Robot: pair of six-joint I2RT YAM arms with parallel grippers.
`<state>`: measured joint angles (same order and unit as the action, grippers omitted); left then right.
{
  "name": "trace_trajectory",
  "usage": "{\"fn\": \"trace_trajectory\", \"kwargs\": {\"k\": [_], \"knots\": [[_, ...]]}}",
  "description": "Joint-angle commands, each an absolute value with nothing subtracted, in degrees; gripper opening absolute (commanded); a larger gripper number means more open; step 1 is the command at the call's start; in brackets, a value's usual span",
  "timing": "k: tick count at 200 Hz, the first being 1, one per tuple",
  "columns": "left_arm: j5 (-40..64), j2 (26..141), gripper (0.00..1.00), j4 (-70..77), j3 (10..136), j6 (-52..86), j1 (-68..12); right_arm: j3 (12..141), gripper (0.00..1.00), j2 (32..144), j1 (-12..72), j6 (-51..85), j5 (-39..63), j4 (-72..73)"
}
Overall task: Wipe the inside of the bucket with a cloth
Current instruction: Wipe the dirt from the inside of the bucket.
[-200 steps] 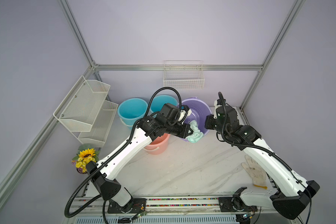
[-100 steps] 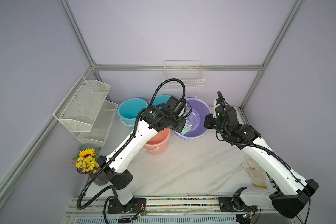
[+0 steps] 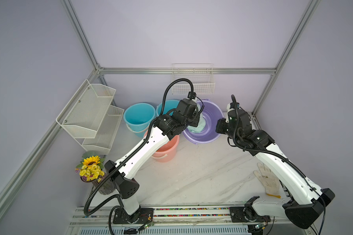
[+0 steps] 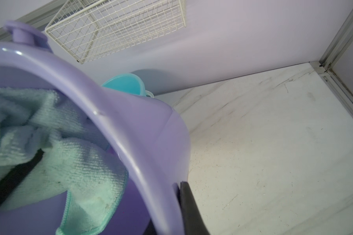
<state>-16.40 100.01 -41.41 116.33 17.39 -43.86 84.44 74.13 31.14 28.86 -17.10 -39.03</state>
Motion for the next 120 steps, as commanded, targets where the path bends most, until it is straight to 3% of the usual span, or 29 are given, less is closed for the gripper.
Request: {"fn": "trace_trajectory", "kwargs": {"k": [1,63,120], "knots": [[-6.36,99.49,0.00,-26.50,116.87,19.22,-43.42,84.96,0.00,71.51,31.73,30.68,-14.33,-34.87],[8.46,100.02,0.00,-25.79,115.04,24.18,-42.91,86.08,0.00,71.42,31.73,30.11,-15.36,-35.07],[28.24,99.87,0.00,-28.50,112.15,32.89,-42.80,88.05,0.00,72.49,31.74,28.77,-17.04,-34.98]]}}
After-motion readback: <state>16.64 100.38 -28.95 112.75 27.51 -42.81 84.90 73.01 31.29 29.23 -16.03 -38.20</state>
